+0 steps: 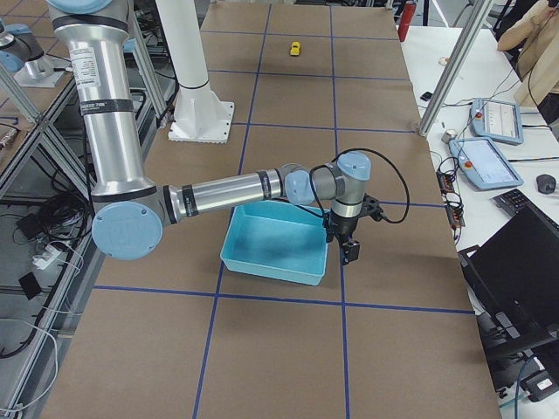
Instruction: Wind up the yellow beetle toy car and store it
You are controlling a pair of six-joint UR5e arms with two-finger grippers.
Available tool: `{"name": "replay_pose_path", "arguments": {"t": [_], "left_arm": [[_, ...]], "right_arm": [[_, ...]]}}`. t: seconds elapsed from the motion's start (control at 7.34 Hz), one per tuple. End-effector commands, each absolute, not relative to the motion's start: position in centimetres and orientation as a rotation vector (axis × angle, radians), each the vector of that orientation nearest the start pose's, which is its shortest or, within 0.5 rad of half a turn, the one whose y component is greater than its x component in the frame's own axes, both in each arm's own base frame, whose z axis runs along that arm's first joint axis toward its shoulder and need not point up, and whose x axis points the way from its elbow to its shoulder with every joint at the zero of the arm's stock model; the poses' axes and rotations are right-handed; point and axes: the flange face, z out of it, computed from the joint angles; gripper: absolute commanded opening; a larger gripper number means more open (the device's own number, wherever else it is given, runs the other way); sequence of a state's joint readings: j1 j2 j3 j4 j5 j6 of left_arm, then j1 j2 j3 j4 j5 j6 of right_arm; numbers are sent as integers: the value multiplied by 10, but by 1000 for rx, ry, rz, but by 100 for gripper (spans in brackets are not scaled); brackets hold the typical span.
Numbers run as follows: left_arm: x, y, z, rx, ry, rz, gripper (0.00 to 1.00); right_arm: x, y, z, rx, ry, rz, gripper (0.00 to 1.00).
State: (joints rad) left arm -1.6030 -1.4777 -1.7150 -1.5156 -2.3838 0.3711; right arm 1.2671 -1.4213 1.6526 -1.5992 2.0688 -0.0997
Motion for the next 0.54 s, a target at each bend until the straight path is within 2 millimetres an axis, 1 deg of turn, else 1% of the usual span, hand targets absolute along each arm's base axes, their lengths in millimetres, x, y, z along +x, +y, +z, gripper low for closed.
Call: {"name": "replay_pose_path", "arguments": {"t": [0.0, 0.14, 0.27, 0.41], "left_arm": [[-75, -450, 634, 161, 801, 319, 100], [-75, -451, 634, 160, 801, 319, 100], [-75, -451, 634, 161, 801, 320, 100], [-75, -450, 635, 160, 802, 320, 100]], "right_arm": [[-98, -584, 503, 241, -545, -469, 100], [-106, -587, 487, 261, -578, -491, 100], [-112, -583, 486, 245, -653, -502, 100], [-111, -582, 486, 244, -667, -506, 100]]}}
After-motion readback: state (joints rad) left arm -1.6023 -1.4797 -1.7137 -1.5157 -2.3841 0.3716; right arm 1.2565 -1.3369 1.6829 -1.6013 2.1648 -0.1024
